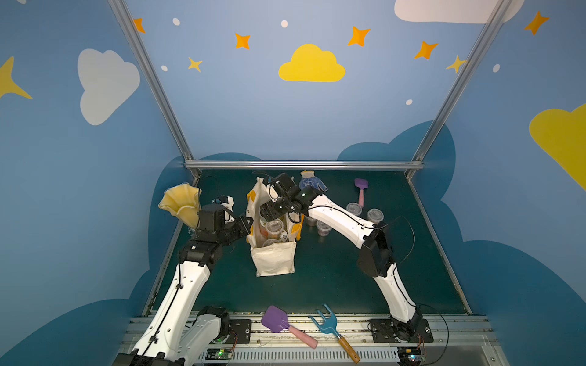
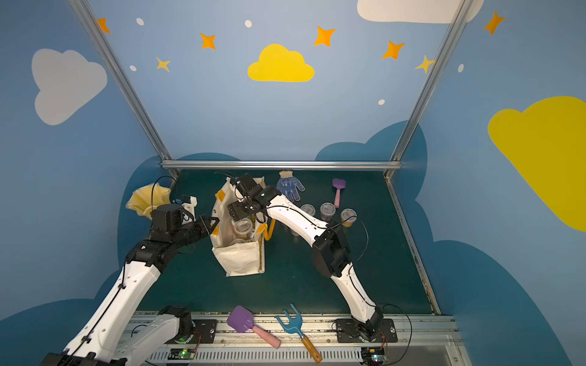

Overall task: Take out the seed jars from the canvas bag
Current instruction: Pick up the seed jar from the canvas bag.

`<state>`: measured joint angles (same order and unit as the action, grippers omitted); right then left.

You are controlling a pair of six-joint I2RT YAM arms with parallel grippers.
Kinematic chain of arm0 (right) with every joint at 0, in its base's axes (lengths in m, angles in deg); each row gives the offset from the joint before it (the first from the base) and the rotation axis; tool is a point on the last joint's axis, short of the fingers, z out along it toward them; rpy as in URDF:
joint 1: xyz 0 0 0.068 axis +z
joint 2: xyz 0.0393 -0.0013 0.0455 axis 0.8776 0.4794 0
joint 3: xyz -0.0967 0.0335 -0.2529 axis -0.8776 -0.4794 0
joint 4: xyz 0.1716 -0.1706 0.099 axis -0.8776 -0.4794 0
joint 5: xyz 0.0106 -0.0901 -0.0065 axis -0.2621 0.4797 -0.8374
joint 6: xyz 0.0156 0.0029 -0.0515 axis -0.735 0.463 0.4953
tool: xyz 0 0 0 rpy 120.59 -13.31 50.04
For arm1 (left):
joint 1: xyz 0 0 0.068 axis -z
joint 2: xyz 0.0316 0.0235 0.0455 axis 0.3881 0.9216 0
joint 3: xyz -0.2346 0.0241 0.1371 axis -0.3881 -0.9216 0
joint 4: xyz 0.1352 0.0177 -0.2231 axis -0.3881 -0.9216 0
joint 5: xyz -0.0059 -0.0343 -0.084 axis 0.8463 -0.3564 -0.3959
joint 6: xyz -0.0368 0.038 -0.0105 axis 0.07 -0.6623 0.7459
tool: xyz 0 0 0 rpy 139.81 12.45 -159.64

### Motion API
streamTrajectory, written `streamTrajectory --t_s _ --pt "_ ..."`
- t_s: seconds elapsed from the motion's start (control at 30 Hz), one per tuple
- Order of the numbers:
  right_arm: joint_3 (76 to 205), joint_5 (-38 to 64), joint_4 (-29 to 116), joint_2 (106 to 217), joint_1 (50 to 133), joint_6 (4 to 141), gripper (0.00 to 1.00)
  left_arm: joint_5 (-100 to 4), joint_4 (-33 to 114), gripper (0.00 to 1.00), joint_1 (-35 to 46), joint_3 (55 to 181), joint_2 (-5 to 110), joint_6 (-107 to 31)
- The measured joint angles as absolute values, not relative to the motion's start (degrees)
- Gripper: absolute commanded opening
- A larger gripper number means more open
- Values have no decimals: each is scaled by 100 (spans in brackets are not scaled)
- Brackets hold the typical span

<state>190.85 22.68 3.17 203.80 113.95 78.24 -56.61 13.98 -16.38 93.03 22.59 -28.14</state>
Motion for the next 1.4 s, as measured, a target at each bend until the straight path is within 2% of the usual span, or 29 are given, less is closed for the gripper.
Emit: streamTrajectory --t_s 0.6,0.73,0.77,0.83,0.9,1.4 --pt "19500 2253 295 20810 11397 7671 85 -5663 1450 6 -1644 9240 2209 -2812" --pt "19502 2240 297 20845 11397 7667 79 -5663 1450 6 -1644 9240 2209 -2812" --pt "19502 2235 297 20856 11397 7663 76 -5663 1450 6 -1644 9240 2209 -2812" --pt "19505 2218 297 20884 11395 7636 61 -5661 1453 6 -1644 9235 2209 -2814" --pt "19505 2194 299 20891 11395 7599 57 -5661 1463 6 -1646 9226 2209 -2812" --pt "18932 1840 585 20417 11277 7453 56 -5661 1490 6 -1646 9209 2209 -2812"
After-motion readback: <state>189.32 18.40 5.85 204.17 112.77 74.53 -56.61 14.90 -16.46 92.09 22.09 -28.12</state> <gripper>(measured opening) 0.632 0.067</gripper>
